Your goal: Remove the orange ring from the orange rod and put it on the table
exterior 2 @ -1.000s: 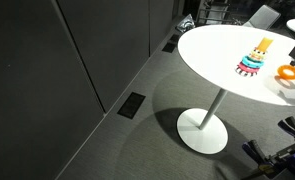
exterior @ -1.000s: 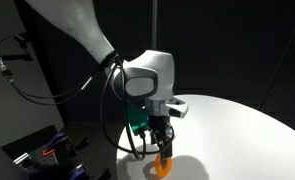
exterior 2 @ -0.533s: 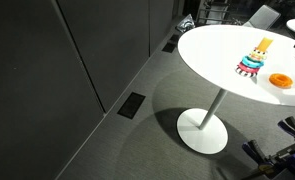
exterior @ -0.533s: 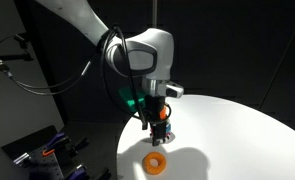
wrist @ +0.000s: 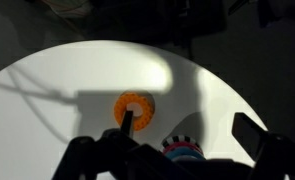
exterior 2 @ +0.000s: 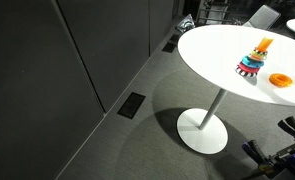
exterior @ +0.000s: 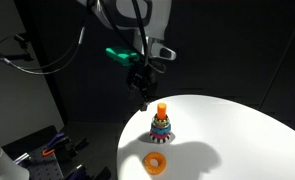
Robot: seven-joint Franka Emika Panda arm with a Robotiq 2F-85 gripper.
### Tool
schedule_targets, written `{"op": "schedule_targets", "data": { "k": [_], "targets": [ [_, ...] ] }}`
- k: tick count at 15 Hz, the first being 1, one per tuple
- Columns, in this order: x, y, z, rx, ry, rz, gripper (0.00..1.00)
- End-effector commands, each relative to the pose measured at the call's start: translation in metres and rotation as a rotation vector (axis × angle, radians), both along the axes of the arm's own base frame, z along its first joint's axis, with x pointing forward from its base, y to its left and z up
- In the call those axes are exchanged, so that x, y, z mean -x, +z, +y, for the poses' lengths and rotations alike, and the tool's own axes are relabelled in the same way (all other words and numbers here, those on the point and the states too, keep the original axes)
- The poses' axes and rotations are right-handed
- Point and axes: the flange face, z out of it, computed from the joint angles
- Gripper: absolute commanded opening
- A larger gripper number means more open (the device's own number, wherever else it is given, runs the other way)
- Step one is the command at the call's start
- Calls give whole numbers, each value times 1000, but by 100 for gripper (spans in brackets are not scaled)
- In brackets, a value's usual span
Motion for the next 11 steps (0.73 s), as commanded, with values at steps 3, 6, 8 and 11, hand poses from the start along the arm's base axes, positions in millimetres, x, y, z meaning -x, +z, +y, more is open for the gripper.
{"op": "schedule_targets", "data": {
  "k": [3, 6, 8, 11],
  "targets": [
    [4, 71, 20, -57, 116, -120, 100],
    [7, 92, 29, -44, 151, -183, 100],
    [7, 99, 31, -33, 150, -204, 100],
    [6, 92, 30, -28, 137, -173, 100]
  ]
}}
